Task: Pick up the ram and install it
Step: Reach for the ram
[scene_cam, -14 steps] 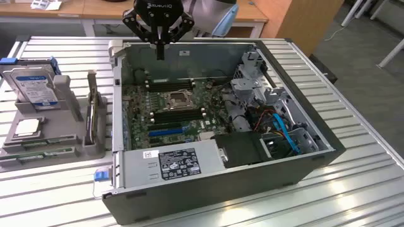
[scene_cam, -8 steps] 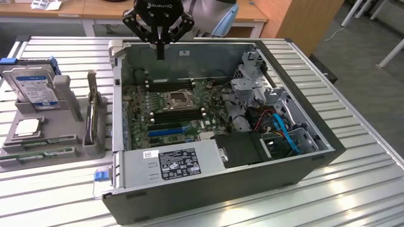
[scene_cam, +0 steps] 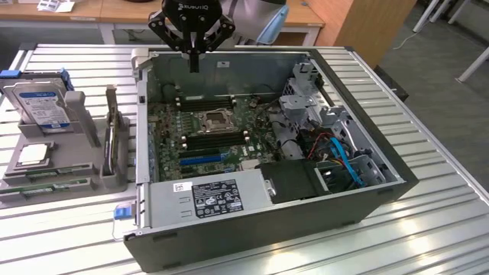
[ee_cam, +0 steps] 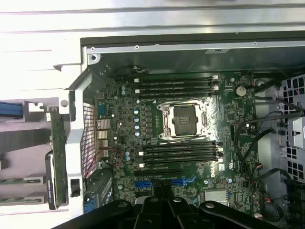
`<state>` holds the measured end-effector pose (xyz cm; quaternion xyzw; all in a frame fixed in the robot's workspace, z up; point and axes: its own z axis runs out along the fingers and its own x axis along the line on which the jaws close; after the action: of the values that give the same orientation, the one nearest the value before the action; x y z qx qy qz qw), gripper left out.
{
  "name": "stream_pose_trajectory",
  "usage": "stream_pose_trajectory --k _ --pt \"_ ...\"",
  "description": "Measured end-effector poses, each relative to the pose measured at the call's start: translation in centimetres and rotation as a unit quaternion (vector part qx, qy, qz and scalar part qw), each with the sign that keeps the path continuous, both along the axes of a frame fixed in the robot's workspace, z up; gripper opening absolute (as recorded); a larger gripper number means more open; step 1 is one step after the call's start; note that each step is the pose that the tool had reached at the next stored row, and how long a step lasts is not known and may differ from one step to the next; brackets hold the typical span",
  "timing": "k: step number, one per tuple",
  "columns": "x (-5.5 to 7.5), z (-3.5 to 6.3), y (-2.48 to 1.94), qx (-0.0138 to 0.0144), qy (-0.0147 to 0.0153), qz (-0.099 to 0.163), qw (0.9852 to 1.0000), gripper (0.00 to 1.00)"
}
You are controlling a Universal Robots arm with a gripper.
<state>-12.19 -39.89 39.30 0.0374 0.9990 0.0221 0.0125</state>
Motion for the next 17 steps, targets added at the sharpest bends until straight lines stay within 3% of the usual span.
stream_pose_trajectory --k 5,17 --pt "-1.1 -0.01 -0.04 0.0001 -0.0001 0.000 1.0000 0.11" --pt "-6.6 -0.01 -0.14 0.0000 -0.0002 0.000 1.0000 0.11"
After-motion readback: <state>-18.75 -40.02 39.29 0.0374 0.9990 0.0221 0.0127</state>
